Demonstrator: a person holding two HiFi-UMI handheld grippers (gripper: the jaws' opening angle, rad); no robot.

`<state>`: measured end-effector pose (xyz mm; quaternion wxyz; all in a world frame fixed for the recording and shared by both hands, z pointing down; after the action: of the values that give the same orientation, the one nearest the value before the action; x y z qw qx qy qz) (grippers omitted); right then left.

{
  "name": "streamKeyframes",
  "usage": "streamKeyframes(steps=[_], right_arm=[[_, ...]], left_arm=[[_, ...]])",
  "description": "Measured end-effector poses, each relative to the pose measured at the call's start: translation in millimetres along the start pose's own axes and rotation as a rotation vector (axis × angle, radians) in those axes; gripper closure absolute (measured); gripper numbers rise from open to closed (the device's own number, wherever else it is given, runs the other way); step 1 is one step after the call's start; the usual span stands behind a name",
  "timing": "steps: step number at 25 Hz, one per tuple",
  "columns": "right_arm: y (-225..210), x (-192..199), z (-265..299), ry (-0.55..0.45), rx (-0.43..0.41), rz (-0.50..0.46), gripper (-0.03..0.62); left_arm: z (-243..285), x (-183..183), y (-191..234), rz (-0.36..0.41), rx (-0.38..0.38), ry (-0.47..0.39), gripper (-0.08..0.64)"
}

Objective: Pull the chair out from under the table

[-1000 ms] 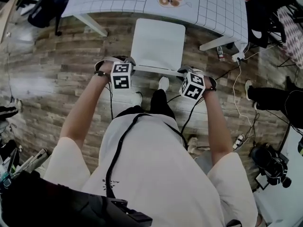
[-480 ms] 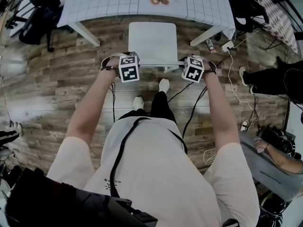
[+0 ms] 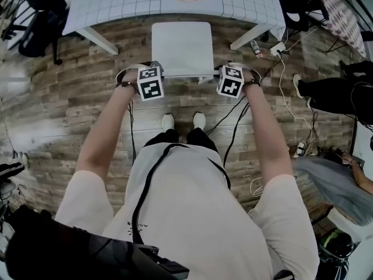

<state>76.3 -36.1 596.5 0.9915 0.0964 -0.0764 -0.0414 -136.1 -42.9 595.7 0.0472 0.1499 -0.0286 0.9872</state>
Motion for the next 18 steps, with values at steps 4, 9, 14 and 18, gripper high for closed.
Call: streamKeyframes(steps=[4,9,14,18], right_arm=[[0,-1,-5,-0.032,-0.014,-0.041,0.503],[-1,8,-7,-0.067,-0.047,-0.046,0.509],[6,9,-6,-0.098,-0.106,-0.030,0.508],[18,9,-9,-0.109,-0.112,-0.021,0.508]], left_arm=[[1,-1,0,-0.021,-0.013,0.035,0.477],[6,-10,1,-0.026,-0.022,0.056,0.477],[7,-8,-8,-0.041,-0.004,0.076,0.479],[7,-9,-18,-0.032,0.002,0.094,0.479]])
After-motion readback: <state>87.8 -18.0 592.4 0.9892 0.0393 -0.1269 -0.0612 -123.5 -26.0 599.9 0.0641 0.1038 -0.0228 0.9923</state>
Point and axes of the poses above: the fingertips, and each gripper's own axes: z forward along the fingers, y to its left, x out of its underside, the point moved 6 cm from there along -z, backward along the fingers, and after that the axes turned 11 degrees about -z, right-handed, at the moved point
